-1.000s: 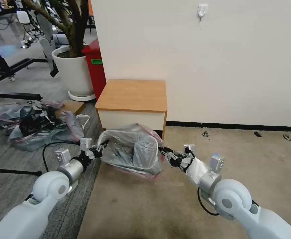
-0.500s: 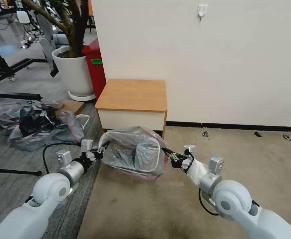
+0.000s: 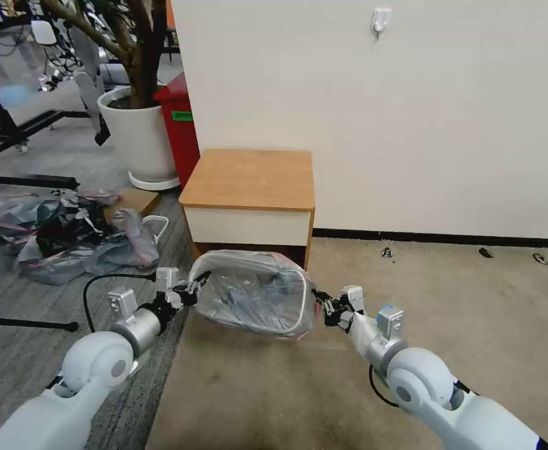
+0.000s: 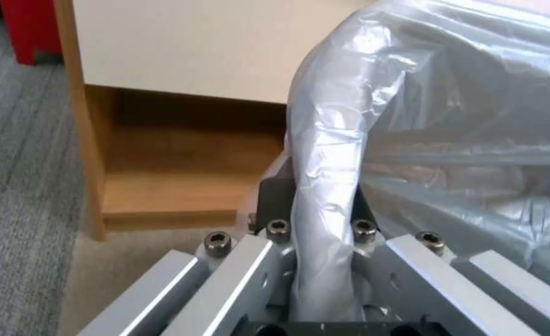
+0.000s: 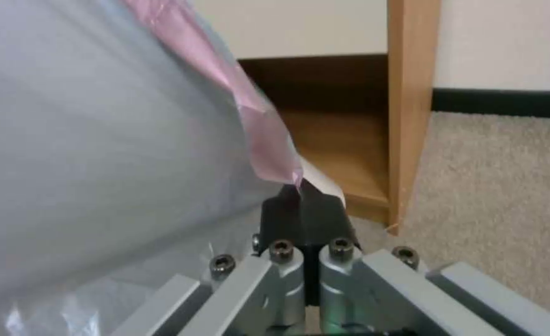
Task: Pick up the garbage bag from the table and place it over the trash can.
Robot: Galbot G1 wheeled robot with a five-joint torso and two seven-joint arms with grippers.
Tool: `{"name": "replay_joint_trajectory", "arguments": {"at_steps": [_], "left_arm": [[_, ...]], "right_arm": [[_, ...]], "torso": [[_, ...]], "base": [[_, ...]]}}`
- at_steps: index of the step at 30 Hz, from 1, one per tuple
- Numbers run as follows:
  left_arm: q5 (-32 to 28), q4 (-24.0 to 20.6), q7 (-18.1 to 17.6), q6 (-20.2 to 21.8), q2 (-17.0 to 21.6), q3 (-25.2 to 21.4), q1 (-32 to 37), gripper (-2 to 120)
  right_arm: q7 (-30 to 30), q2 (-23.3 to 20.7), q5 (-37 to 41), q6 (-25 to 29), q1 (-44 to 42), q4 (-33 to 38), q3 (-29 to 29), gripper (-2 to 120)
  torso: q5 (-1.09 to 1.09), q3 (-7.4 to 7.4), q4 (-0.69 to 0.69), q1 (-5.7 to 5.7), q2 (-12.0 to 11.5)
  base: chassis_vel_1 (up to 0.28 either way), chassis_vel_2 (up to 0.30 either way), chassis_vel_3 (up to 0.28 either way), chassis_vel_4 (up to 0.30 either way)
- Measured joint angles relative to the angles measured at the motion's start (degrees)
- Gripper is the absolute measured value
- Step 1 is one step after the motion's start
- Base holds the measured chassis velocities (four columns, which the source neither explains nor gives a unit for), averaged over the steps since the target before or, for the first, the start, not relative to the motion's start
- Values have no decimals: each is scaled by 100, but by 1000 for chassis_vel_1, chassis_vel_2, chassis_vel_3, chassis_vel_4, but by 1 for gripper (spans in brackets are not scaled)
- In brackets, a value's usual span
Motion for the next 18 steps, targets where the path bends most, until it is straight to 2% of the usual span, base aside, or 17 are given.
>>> {"name": "replay_joint_trajectory", "arguments": {"at_steps": [10, 18], "left_arm": [[-25, -81, -1, 102, 22, 22, 104, 2], [-9, -15, -1, 108, 6, 105, 43, 2]], "right_arm": [[152, 272, -296, 249, 237, -520, -246, 0], [316, 299, -407, 376, 226, -500, -298, 0]], "torso": [[0, 0, 0, 0, 0], [0, 0, 0, 0, 0]], "base": [[0, 0, 0, 0], [0, 0, 0, 0]]}}
